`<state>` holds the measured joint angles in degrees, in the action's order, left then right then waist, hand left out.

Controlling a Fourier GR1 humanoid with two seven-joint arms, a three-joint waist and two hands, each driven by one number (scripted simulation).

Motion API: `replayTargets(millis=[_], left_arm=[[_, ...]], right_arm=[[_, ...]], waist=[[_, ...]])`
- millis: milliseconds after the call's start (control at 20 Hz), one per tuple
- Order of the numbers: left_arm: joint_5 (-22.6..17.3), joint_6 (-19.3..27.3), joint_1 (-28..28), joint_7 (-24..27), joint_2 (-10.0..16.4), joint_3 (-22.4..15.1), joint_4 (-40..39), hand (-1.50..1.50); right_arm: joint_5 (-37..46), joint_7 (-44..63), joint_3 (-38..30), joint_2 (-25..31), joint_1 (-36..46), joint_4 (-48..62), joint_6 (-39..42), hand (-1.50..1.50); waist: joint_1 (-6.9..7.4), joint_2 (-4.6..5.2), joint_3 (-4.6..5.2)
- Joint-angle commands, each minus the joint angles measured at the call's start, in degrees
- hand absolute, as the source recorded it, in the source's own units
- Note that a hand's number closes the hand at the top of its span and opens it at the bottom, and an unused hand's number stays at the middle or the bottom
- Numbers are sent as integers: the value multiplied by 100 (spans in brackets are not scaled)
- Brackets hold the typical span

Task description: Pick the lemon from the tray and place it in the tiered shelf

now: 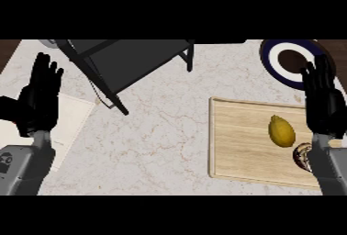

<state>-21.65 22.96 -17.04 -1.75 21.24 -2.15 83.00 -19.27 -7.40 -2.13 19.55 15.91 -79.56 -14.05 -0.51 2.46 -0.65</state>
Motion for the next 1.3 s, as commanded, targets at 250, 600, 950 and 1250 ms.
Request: replayTargets(millis=[250, 600, 950, 1250], left_arm=[[742, -957, 1138, -128, 422, -1234, -491, 0], [1040, -1204, 1667, 89, 199, -1781, -320, 0], [969, -1643, 1356, 400, 177, -1453, -990, 0], [1030, -1524, 1472, 70, 179, -1541, -457, 0]], right_arm=[[1221, 901, -751, 1736, -1341, 654, -1108, -150], [463, 934, -1175, 1005, -2413, -238, -1104, -150], [960, 2148, -408, 1655, -2507, -1967, -563, -150], [1263, 4385, 256, 2640, -2383, -2666, -4, -150]], waist=[[-398, -214, 105], [-82, -282, 67], [-23, -253, 80], [120, -248, 89]])
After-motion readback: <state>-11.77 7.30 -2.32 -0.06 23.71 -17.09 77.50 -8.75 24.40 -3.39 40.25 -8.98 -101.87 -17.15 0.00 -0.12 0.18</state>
